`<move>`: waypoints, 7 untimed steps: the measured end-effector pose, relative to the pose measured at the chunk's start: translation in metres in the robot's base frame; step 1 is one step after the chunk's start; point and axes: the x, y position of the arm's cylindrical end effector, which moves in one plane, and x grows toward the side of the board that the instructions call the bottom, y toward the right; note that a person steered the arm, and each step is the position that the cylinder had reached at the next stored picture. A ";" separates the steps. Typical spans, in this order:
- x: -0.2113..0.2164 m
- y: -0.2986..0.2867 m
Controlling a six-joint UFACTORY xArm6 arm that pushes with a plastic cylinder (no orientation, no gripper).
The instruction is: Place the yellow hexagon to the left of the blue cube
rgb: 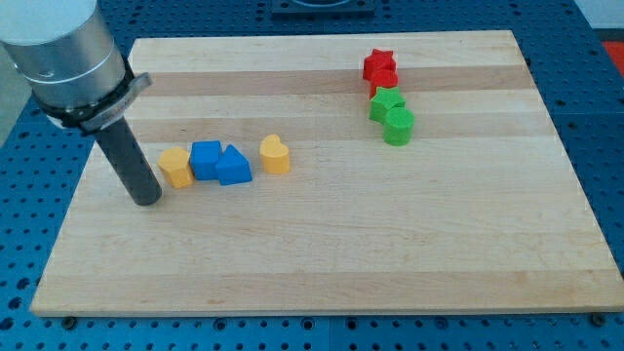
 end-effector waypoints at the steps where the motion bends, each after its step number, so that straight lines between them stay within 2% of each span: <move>1: 0.018 0.004; 3: -0.007 0.005; 7: -0.015 0.022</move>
